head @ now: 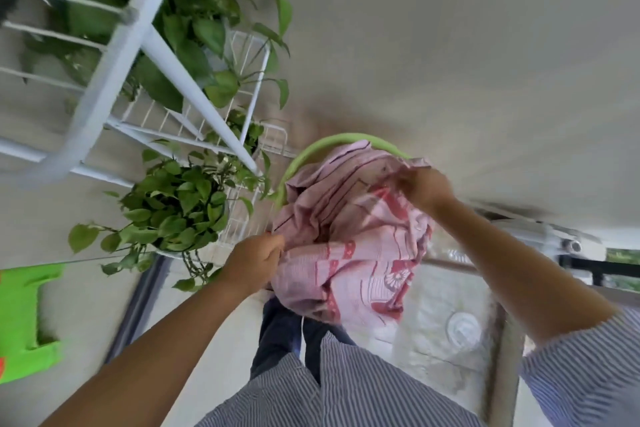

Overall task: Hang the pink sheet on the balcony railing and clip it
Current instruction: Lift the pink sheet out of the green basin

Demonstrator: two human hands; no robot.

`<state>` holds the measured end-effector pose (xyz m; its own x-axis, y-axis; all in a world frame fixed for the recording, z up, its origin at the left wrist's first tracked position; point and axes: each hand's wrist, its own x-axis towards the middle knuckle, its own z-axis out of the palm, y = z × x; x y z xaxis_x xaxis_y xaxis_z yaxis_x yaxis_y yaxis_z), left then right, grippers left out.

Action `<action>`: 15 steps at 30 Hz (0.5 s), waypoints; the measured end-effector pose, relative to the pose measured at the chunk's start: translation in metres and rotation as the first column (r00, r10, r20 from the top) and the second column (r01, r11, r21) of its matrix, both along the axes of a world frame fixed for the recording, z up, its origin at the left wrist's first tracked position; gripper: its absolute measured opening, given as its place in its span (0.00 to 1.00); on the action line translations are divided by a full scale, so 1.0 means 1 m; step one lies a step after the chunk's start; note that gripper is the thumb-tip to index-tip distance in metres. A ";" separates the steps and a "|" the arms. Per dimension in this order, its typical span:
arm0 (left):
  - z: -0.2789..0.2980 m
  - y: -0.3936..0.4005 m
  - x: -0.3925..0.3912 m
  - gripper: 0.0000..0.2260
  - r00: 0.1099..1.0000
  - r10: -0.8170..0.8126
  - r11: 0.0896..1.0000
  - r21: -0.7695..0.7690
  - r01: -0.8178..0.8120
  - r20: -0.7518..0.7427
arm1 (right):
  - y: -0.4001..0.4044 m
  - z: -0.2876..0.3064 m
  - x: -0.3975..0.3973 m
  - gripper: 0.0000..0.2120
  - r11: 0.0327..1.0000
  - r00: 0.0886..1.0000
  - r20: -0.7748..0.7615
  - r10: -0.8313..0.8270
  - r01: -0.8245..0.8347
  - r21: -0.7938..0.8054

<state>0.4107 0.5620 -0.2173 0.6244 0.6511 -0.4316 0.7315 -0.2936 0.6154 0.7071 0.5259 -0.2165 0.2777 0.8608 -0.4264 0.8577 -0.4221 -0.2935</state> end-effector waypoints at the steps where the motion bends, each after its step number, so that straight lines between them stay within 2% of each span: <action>1: 0.012 0.008 0.013 0.12 0.996 -0.079 0.994 0.079 0.075 0.047 | 0.000 0.019 0.010 0.13 0.982 0.990 -0.043 -0.137 0.142 0.128; 2: 0.023 0.018 0.027 0.12 0.977 -0.199 0.954 0.243 0.175 0.078 | 0.001 0.035 0.022 0.12 0.923 0.955 -0.120 -0.271 0.293 0.250; 4: 0.049 0.035 0.052 0.10 0.910 -0.411 0.780 0.539 0.318 0.058 | 0.003 0.069 0.042 0.10 0.720 0.818 -0.321 -0.478 0.574 0.391; 6: 0.072 0.050 0.069 0.09 0.868 -0.495 0.647 0.678 0.349 0.026 | -0.005 0.099 0.056 0.10 0.444 0.653 -0.512 -0.558 0.757 0.480; 7: 0.077 0.055 0.074 0.09 0.858 -0.513 0.609 0.718 0.336 0.034 | -0.014 0.111 0.058 0.11 0.343 0.607 -0.561 -0.563 0.789 0.510; 8: 0.078 0.056 0.078 0.10 0.849 -0.527 0.589 0.732 0.343 0.026 | -0.027 0.117 0.056 0.11 0.307 0.602 -0.566 -0.563 0.788 0.533; 9: 0.076 0.055 0.080 0.11 0.847 -0.532 0.568 0.735 0.370 -0.015 | -0.043 0.120 0.052 0.12 0.331 0.633 -0.543 -0.552 0.764 0.554; 10: 0.070 0.052 0.081 0.12 0.844 -0.525 0.534 0.730 0.426 -0.108 | -0.061 0.118 0.047 0.11 0.412 0.695 -0.491 -0.526 0.713 0.567; 11: 0.064 0.046 0.081 0.13 0.819 -0.501 0.527 0.652 0.544 -0.278 | -0.079 0.111 0.040 0.12 0.536 0.774 -0.409 -0.484 0.631 0.561; 12: 0.056 0.038 0.079 0.14 0.744 -0.500 0.566 0.484 0.668 -0.443 | -0.095 0.102 0.034 0.14 0.683 0.855 -0.298 -0.424 0.518 0.515; 13: 0.043 0.029 0.074 0.15 0.650 -0.512 0.622 0.280 0.732 -0.561 | -0.109 0.090 0.028 0.14 0.830 0.919 -0.176 -0.352 0.394 0.395; 14: 0.031 0.021 0.070 0.16 0.542 -0.541 0.640 0.103 0.762 -0.643 | -0.119 0.075 0.021 0.14 0.948 0.966 -0.069 -0.250 0.258 0.186; 15: 0.019 0.014 0.065 0.17 0.447 -0.576 0.625 -0.018 0.780 -0.684 | -0.126 0.059 0.013 0.13 0.992 0.995 -0.004 -0.104 0.103 -0.076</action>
